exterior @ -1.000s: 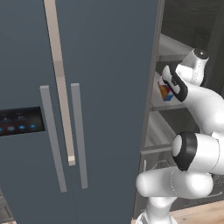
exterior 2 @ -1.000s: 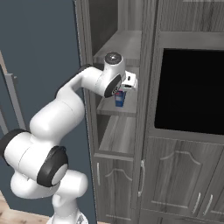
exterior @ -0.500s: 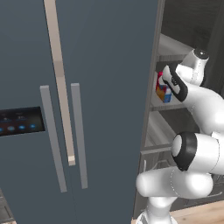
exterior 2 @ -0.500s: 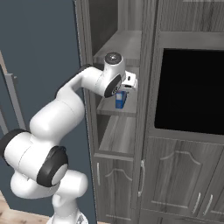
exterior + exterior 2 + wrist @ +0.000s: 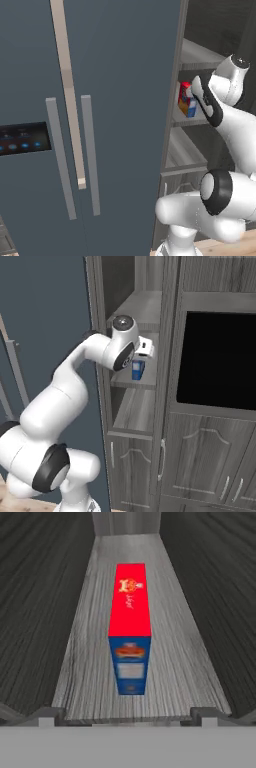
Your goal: Pick the boxed food and cereal from the counter and place them in the cabinets closest to them.
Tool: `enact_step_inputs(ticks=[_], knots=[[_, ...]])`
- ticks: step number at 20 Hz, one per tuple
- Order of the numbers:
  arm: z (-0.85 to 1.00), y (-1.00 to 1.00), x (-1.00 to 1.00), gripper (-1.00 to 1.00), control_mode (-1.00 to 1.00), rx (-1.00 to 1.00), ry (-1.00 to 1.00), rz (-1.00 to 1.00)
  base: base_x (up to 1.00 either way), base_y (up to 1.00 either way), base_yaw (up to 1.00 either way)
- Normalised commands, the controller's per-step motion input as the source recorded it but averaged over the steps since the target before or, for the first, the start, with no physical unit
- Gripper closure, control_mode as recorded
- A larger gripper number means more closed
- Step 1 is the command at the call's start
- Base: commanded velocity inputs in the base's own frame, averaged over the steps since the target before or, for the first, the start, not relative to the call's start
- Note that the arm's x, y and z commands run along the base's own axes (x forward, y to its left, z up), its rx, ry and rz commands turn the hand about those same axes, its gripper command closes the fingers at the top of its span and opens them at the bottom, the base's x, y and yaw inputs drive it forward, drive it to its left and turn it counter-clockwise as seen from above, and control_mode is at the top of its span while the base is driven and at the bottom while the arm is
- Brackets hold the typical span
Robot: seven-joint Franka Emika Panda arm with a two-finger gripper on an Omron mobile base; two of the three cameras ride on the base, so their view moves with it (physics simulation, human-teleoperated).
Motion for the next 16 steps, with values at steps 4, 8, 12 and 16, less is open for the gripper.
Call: enact_step_inputs(ticks=[4,8,12,16], knots=[[0.36,0.48,-0.75,-1.00,-1.00,-0.16,0.06,0.00,0.00,0.00,0.00],[0.24,0.61,-0.85,-1.00,-1.00,-0.22,0.23,0.01,0.00,0.00,0.00],[0.07,0.44,-0.99,-1.00,-1.00,-0.19,0.21,0.02,0.00,0.00,0.00],[0.00,0.22,-1.00,-1.00,-1.00,-0.12,0.13,0.02,0.00,0.00,0.00]])
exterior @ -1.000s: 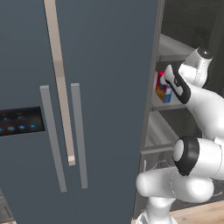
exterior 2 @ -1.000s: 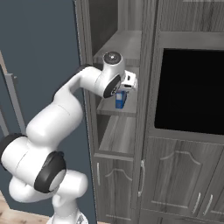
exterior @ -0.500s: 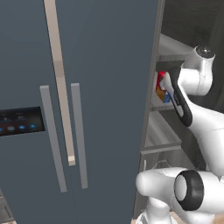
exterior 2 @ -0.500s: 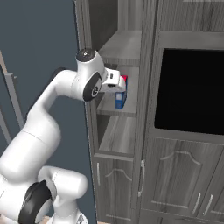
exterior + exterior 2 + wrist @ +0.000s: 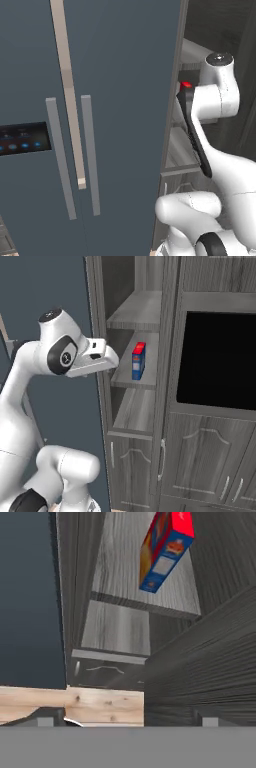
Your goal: Pick the boxed food and cereal from the counter and place them in the cabinets closest to them.
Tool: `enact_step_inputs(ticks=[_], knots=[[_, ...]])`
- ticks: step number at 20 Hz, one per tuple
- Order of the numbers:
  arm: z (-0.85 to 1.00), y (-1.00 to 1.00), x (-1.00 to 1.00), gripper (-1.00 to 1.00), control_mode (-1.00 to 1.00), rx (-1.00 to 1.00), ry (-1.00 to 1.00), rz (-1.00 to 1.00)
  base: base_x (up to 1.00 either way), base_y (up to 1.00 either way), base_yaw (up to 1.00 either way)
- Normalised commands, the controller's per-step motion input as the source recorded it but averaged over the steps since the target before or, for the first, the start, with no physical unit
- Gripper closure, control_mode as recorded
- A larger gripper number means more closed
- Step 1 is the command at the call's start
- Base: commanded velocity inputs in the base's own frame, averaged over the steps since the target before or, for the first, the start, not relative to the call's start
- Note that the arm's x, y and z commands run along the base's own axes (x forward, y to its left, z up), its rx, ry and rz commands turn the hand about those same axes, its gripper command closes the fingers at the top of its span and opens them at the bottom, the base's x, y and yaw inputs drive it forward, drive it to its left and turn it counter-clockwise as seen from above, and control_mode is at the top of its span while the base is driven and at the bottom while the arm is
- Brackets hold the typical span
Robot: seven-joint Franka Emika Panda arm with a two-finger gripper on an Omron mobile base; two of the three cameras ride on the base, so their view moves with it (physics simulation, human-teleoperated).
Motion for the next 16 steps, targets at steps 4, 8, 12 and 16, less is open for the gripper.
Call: enact_step_inputs(ticks=[4,8,12,16], knots=[[0.00,0.15,-0.97,-1.00,-1.00,-0.09,0.10,0.02,0.00,0.00,0.00],[0.00,0.09,-0.77,-1.00,-1.00,-0.05,-0.01,0.03,0.00,0.00,0.00],[0.00,0.05,-0.18,-1.00,-1.00,-0.01,-0.04,0.02,0.00,0.00,0.00],[0.00,0.00,0.00,-1.00,1.00,0.00,0.00,0.00,-0.01,0.00,0.00]])
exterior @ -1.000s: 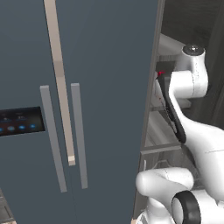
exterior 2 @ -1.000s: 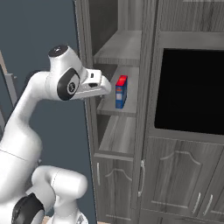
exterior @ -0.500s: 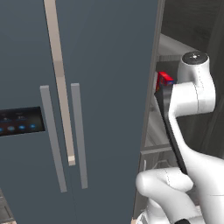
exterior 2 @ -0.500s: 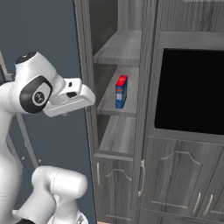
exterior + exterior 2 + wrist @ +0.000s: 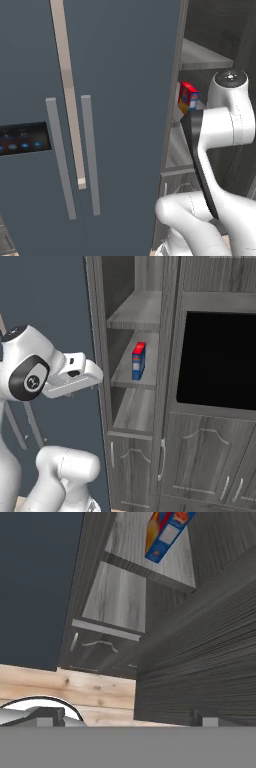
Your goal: Pick the boxed food and cereal from the counter and place them in the cabinets closest to them.
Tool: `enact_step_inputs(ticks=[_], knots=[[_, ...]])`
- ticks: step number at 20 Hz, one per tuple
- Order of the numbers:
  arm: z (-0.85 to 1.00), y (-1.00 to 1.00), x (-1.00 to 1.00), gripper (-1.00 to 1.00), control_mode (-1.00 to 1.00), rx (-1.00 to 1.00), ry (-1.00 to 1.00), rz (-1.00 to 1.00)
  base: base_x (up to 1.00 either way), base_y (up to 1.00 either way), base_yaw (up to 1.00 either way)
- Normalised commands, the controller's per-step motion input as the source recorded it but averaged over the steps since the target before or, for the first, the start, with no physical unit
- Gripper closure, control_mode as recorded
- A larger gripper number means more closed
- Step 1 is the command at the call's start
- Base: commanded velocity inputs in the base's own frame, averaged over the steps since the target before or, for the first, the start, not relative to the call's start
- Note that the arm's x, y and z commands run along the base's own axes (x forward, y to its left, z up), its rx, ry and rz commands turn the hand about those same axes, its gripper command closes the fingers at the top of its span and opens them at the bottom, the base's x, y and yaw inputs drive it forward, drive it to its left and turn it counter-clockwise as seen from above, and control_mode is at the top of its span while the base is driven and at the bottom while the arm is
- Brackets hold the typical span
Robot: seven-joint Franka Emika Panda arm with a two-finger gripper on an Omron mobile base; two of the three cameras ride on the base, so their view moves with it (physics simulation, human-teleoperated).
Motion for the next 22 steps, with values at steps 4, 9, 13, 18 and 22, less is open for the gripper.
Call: enact_step_inputs(ticks=[4,9,13,18,22], knots=[[0.00,0.00,0.00,-1.00,1.00,0.00,0.00,0.00,-0.44,0.03,0.01],[0.00,0.00,0.00,-1.00,1.00,0.00,0.00,0.00,-0.62,0.07,0.04],[0.00,0.00,0.00,-1.00,1.00,0.00,0.00,0.00,-0.54,0.04,0.04],[0.00,0.00,0.00,-1.00,1.00,0.00,0.00,0.00,-0.09,0.05,0.01],[0.00,0.00,0.00,-1.00,1.00,0.00,0.00,0.00,0.00,0.19,0.00]])
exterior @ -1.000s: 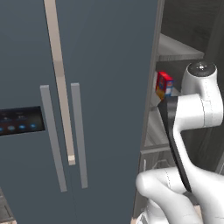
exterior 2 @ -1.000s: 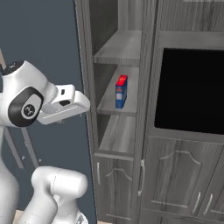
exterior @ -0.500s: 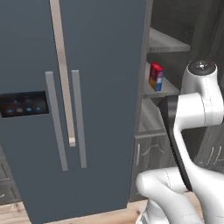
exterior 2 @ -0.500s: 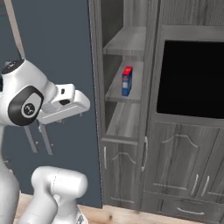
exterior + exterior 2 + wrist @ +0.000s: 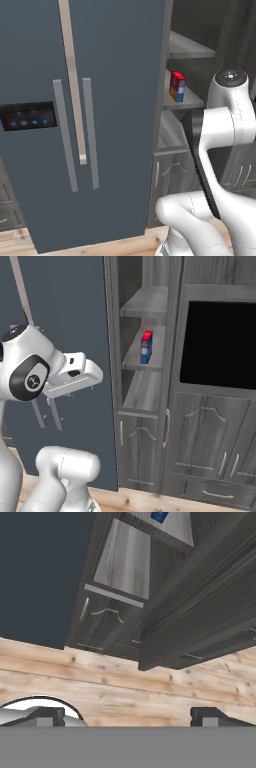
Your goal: Pick the boxed food and cereal from the counter and place them in the cabinets closest to them.
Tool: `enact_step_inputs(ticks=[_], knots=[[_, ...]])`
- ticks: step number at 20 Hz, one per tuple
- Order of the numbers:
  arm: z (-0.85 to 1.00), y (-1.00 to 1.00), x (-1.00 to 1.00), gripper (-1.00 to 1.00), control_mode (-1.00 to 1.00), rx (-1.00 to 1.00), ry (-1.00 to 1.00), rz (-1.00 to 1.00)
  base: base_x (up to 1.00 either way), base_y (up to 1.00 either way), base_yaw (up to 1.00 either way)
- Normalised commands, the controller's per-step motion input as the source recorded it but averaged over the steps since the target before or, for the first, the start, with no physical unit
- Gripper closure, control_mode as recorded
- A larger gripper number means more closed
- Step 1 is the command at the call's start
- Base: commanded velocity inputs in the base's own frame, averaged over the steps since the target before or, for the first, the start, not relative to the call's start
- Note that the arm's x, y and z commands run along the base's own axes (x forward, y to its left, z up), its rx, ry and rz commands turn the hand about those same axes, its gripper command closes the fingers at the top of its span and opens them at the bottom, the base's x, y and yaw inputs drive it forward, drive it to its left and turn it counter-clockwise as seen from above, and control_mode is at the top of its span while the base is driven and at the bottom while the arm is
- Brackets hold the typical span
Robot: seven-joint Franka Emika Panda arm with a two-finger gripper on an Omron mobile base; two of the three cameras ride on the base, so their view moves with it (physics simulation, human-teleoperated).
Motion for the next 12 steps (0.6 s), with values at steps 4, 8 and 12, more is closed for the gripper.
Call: enact_step_inputs(ticks=[4,8,12], knots=[[0.00,0.00,0.00,-1.00,1.00,0.00,0.00,0.00,0.00,0.32,0.00],[0.00,0.00,0.00,-1.00,1.00,0.00,0.00,0.00,0.00,0.43,0.00],[0.00,0.00,0.00,-1.00,1.00,0.00,0.00,0.00,0.00,0.51,0.00]])
